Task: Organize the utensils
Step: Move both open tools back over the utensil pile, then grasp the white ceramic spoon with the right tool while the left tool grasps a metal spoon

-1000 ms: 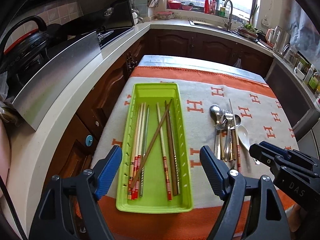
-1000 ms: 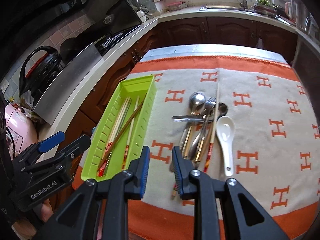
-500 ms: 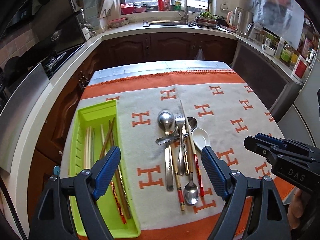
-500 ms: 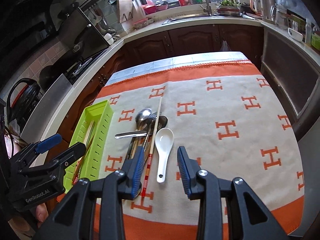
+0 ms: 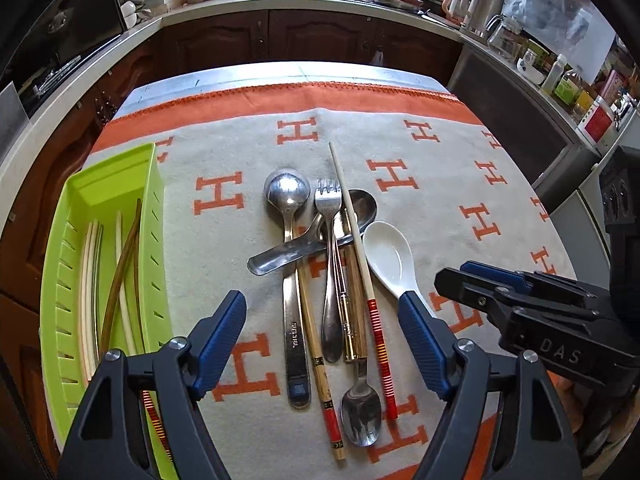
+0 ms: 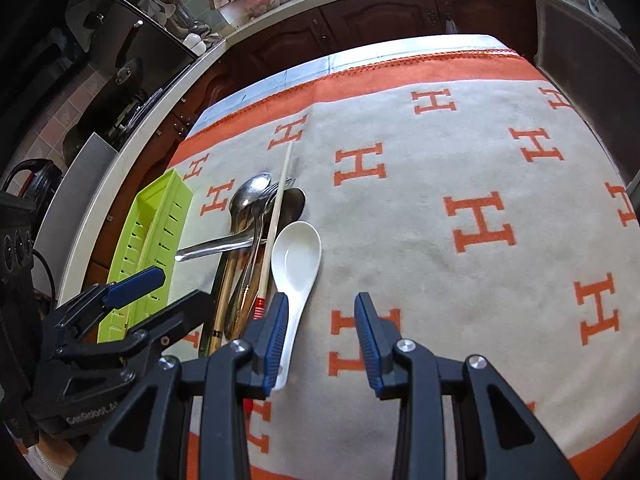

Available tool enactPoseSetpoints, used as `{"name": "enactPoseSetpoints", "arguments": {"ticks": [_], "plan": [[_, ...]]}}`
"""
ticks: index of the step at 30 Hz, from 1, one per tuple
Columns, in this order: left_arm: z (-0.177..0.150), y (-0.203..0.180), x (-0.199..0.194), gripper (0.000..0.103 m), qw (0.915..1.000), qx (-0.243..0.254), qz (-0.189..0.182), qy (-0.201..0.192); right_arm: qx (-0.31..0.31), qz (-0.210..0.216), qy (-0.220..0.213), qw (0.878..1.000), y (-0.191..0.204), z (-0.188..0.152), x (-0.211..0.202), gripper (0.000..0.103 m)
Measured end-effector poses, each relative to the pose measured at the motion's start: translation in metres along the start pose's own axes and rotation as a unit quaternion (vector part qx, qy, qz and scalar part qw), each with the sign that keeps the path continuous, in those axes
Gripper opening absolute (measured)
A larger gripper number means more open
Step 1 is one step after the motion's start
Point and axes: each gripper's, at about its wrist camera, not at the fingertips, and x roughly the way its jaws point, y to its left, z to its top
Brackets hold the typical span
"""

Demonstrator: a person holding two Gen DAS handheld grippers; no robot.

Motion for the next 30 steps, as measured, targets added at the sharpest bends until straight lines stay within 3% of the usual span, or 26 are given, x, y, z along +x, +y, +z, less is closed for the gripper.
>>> {"name": "enactPoseSetpoints", "arguments": {"ticks": [7, 12, 13, 14, 20, 25, 30], "plan": [[-0.005, 0.016, 0.004, 0.076, 0.9999, -0.015, 0.004, 0.007, -0.037, -0.017, 0.011, 0.999, 0.008, 0.019, 0.037, 0.034], [-0.006, 0.028, 0.009, 0.076, 0.9993, -0.034, 0.008, 0.013, -0.099, -0.051, -0.018, 0.994, 0.025, 0.014, 0.045, 0.034], [-0.005, 0.03, 0.01, 0.073, 0.9992, -0.038, 0.007, 0.014, -0.112, -0.059, -0.022, 0.992, 0.029, 0.012, 0.046, 0.033], [-0.004, 0.032, 0.011, 0.071, 0.9989, -0.043, 0.004, 0.015, -0.126, -0.062, -0.027, 0.99, 0.032, 0.009, 0.046, 0.024], [-0.001, 0.036, 0.022, 0.062, 0.9977, -0.059, -0.009, 0.031, -0.1, -0.01, -0.031, 0.994, 0.023, 0.009, 0.041, 0.004], [0.003, 0.038, 0.023, 0.055, 0.9972, -0.067, -0.009, 0.031, -0.078, 0.009, -0.033, 0.996, 0.016, 0.007, 0.031, 0.003], [0.011, 0.046, 0.018, 0.055, 0.9968, -0.075, -0.017, 0.023, -0.047, 0.026, -0.032, 0.998, 0.003, 0.001, 0.023, 0.003]]}}
